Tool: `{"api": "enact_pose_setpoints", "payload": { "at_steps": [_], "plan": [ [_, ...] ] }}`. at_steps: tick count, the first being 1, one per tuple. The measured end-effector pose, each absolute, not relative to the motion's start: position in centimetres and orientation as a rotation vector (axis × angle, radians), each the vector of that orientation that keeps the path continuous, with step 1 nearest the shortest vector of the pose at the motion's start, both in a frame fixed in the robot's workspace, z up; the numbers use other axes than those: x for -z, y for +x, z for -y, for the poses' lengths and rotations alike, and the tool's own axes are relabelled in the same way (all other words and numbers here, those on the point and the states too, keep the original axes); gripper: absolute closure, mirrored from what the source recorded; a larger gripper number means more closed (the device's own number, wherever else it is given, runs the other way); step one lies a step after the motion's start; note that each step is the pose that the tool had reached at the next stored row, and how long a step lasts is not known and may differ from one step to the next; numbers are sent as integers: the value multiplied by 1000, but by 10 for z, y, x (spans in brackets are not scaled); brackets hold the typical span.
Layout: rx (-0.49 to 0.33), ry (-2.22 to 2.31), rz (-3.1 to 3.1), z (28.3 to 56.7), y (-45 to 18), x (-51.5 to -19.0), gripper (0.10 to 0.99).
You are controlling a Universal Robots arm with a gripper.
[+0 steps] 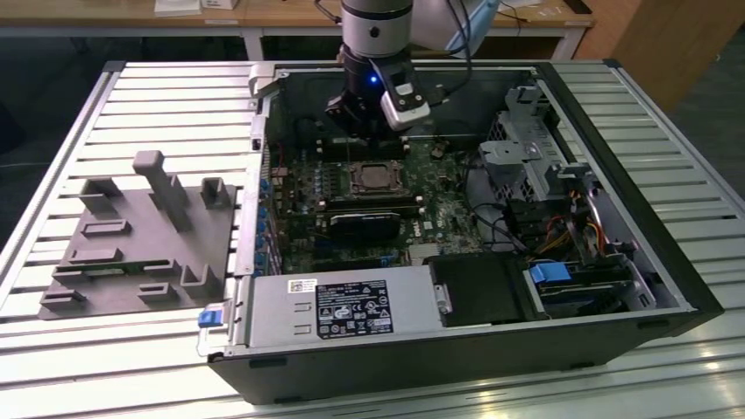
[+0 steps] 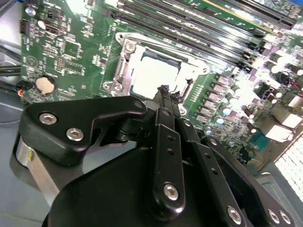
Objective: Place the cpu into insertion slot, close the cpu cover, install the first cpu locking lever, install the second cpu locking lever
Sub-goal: 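Install the first cpu locking lever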
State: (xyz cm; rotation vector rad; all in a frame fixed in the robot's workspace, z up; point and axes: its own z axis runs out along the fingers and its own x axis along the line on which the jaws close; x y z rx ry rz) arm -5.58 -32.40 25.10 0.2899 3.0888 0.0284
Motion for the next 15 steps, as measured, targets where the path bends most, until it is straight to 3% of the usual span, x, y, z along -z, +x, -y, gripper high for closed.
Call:
{"api": "enact_pose_setpoints", "payload": {
  "at_steps": [15],
  "plan": [
    [-29, 290, -3089, 324, -100, -251, 980]
  ]
}}
